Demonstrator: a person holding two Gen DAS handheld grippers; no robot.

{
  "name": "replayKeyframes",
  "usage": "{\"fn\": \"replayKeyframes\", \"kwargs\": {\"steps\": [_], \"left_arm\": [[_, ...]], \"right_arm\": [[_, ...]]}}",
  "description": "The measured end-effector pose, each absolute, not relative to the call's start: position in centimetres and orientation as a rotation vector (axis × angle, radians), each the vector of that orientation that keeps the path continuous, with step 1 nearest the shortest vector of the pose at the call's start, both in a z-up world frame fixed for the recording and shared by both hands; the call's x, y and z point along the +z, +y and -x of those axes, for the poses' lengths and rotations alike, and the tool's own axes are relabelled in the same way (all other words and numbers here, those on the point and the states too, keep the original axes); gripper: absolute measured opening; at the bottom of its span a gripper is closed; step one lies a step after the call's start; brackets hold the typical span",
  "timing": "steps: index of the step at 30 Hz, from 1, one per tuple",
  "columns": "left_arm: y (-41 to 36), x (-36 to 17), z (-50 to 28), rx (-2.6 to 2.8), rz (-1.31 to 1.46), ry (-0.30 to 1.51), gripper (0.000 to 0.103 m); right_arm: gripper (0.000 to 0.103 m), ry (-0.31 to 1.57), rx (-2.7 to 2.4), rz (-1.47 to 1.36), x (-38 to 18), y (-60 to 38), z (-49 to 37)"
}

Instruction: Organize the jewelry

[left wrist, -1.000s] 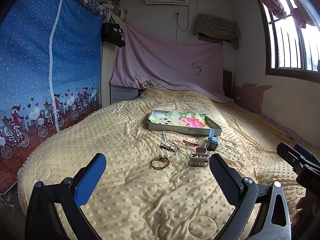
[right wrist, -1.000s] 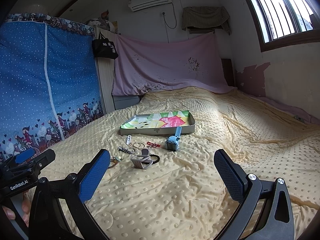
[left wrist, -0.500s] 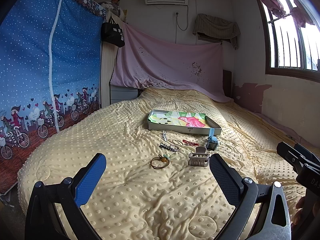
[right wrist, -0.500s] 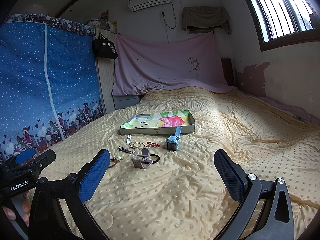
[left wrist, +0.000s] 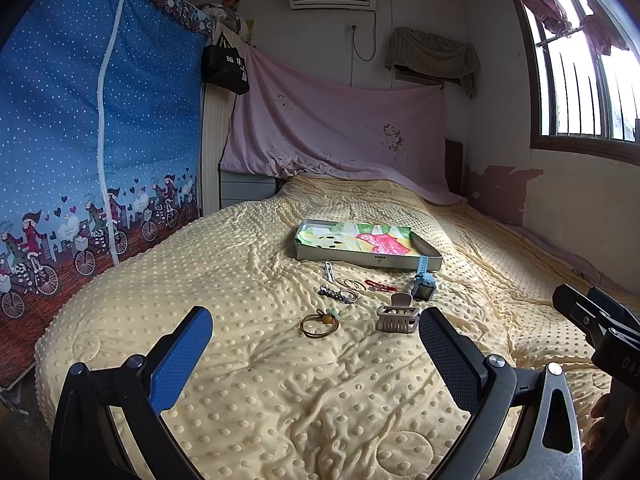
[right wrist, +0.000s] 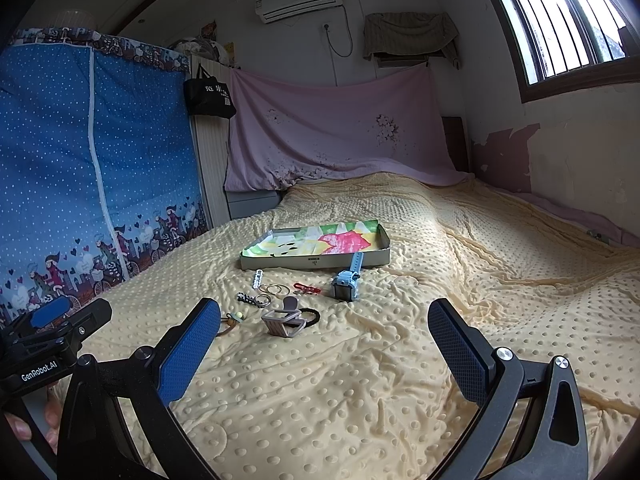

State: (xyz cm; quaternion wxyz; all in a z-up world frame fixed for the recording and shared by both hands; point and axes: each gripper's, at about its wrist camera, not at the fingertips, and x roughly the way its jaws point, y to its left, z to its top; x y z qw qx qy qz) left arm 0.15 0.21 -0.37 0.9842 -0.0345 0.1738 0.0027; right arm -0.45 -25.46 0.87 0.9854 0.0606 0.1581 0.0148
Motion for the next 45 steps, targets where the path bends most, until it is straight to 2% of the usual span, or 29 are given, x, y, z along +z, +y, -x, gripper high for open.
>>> {"fn": "replayKeyframes", "kwargs": {"steps": [36, 45], "left_arm": [[0.1, -0.6, -0.1, 0.004, 0.069, 0.352, 0.103], [0.1, -1.8, -1.3, 0.003, 0.066, 0.366, 0.103]], "right_arm": [[0.102, 0.323, 0.031, -0.124, 0.4, -25.3, 0.2], [0.102, 0.348, 0.04, -0.124, -1.2, -25.0, -2.1]]}}
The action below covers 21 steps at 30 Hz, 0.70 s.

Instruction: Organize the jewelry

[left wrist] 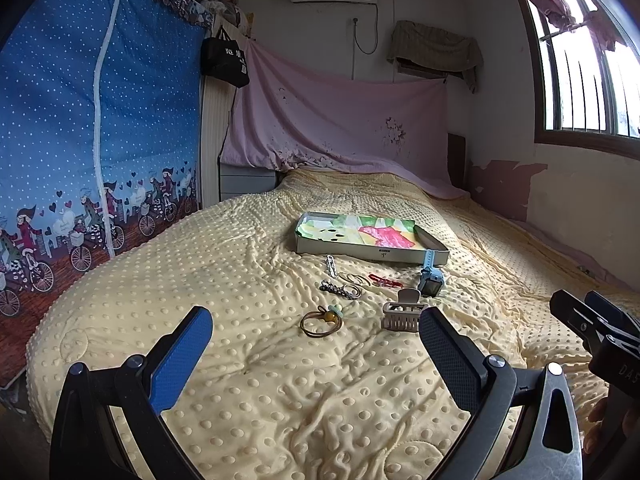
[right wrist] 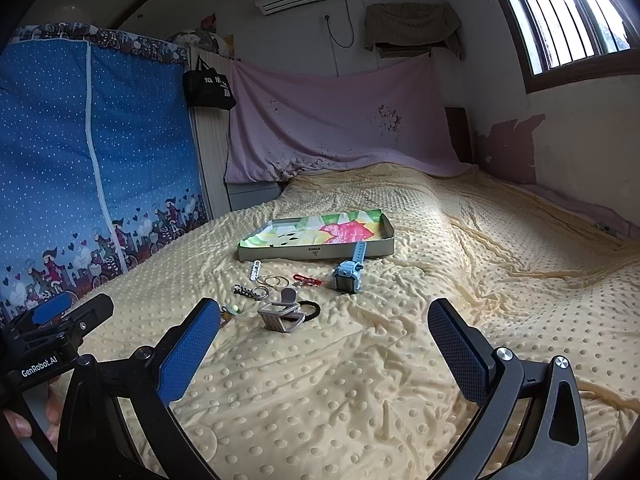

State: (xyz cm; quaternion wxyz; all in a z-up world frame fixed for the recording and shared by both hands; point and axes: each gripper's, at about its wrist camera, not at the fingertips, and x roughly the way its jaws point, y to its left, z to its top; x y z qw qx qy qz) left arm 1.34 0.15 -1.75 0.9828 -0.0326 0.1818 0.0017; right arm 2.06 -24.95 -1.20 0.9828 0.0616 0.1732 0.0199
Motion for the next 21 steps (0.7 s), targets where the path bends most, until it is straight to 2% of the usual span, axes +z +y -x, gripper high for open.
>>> {"fn": "replayKeyframes", "kwargs": {"steps": [21], "left_arm": [[1.5, -5.8, -12.1, 0.015, 0.088, 0.482, 0.103]], "right_arm": [[0.102, 0.433, 0.126, -0.139, -4.9, -24.8, -12.6]]}}
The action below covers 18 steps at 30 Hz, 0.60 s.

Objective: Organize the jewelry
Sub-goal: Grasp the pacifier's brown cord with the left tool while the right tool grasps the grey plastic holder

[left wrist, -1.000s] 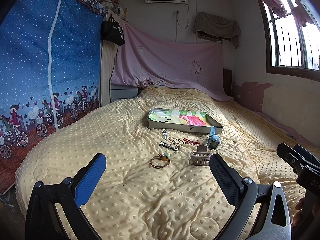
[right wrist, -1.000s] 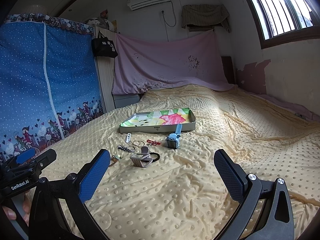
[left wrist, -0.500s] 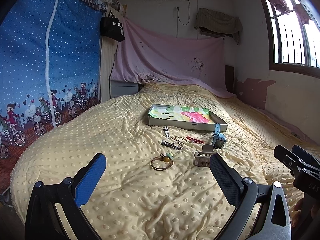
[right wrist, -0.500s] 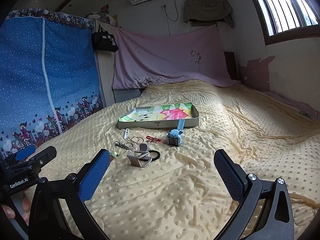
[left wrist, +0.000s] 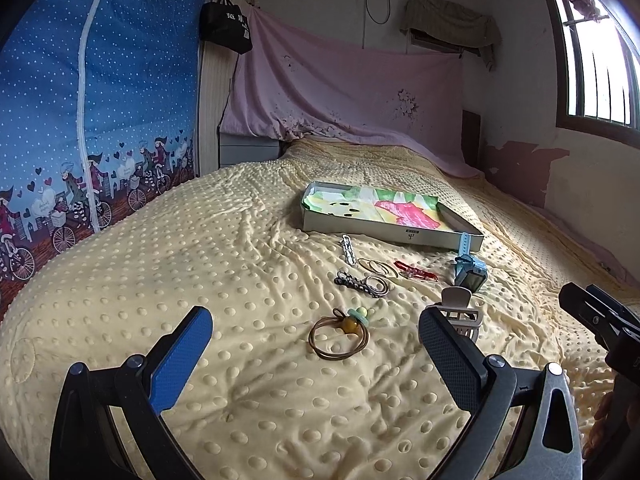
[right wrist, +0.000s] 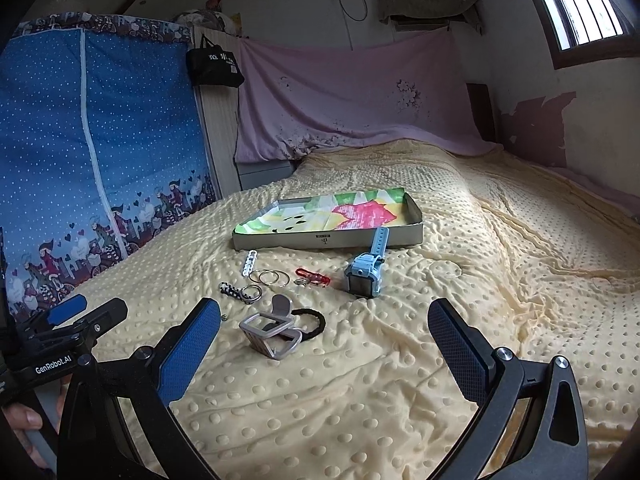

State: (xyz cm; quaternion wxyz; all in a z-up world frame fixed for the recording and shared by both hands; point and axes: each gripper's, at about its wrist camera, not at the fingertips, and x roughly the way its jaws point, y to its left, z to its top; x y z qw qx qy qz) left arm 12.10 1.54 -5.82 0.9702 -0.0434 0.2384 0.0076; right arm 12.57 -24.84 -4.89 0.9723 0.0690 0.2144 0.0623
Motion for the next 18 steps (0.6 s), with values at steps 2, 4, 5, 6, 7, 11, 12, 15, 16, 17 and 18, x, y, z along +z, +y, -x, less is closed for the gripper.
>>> {"fn": "replayKeyframes", "kwargs": {"steps": [2, 4, 5, 6, 7, 11, 12, 15, 16, 17, 18], "left_arm": [[1.6, -6.5, -13.2, 0.018, 0.085, 0.498, 0.103], [1.7, -7.0, -14.1, 0.014, 0.083, 0.512, 0.103], [1.8, -7.3, -14.6, 0.01, 0.084, 0.52, 0.103], [1.8, -7.6, -14.9, 0.006, 0.086, 0.527, 0.103], [1.8, -8.0, -15.5, 0.003, 0.09, 0.535, 0.102], [2.1, -9.7, -17.1, -0.003, 0.11, 0.592, 0.084], [2.1, -10.1, -17.4, -0.004, 0.115, 0.608, 0.079], [2.0, -11.1, -18.0, -0.016, 0.121, 0.641, 0.073], [2.0, -11.3, -18.1, -0.02, 0.12, 0.648, 0.072], [1.9, -11.6, -18.3, -0.025, 0.12, 0.655, 0.068], [1.9, -11.8, -18.4, -0.03, 0.123, 0.664, 0.064]], "right_arm": [[0.102, 0.446, 0.15, -0.137, -5.3, -24.6, -13.9], [0.102, 0.458, 0.172, -0.13, -5.8, -24.1, -15.1], [0.102, 0.465, 0.181, -0.123, -6.1, -23.8, -15.7], [0.102, 0.47, 0.196, -0.118, -6.4, -23.6, -16.3], [0.099, 0.475, 0.211, -0.112, -6.6, -23.3, -16.8], [0.077, 0.507, 0.266, -0.097, -7.9, -22.0, -18.7], [0.072, 0.519, 0.277, -0.092, -8.4, -21.7, -19.0], [0.061, 0.545, 0.306, -0.087, -9.6, -21.0, -19.7], [0.059, 0.556, 0.317, -0.089, -10.0, -20.8, -19.9], [0.058, 0.566, 0.327, -0.091, -10.4, -20.6, -20.0], [0.055, 0.572, 0.337, -0.091, -10.7, -20.5, -20.0]]}}
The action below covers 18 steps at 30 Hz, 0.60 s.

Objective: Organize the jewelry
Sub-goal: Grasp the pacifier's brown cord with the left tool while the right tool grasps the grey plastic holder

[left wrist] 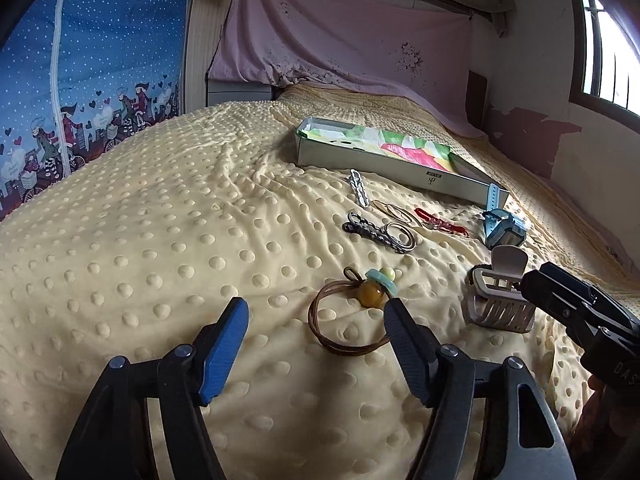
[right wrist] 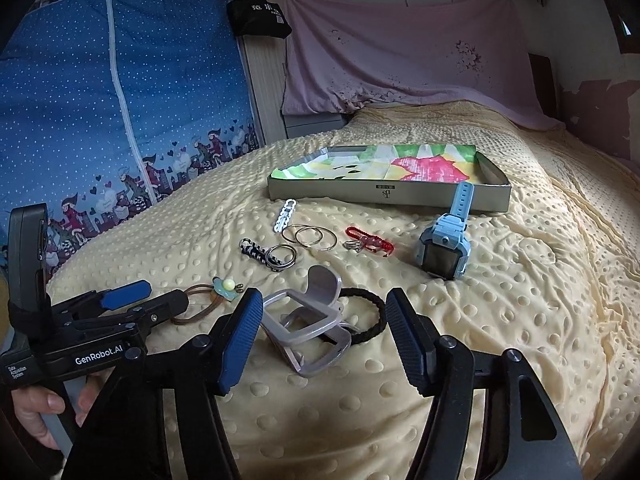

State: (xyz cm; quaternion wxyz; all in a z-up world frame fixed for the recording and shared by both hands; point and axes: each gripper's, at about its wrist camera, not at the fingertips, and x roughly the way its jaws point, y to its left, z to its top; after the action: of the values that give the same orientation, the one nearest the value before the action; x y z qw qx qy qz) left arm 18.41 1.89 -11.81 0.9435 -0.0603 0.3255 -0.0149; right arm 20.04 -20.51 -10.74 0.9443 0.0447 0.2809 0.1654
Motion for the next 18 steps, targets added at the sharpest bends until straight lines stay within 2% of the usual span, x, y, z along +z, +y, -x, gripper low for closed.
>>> {"fn": "replayKeyframes", "kwargs": {"steps": [7, 12, 16, 18], "left_arm": [[2.2, -13.2, -19.4, -0.073, 0.17, 0.722, 0.038], [2.3, -13.4, -19.6, -0.115, 0.201, 0.734, 0.009], [2.3, -13.4, -19.8, -0.143, 0.219, 0.738, 0.005], [2.2, -13.3, -19.8, -0.155, 0.22, 0.733, 0.005]], "right_arm": [[0.052, 0.595, 0.399, -0.065, -12.1, -19.5, -20.6], [0.052, 0.619, 0.421, -0.025, -12.7, -18.5, -21.1], [0.041, 0.621, 0.426, -0.006, -12.7, -18.2, -21.3], [0.039, 0.621, 0.426, -0.001, -12.7, -18.1, -21.2]]}}
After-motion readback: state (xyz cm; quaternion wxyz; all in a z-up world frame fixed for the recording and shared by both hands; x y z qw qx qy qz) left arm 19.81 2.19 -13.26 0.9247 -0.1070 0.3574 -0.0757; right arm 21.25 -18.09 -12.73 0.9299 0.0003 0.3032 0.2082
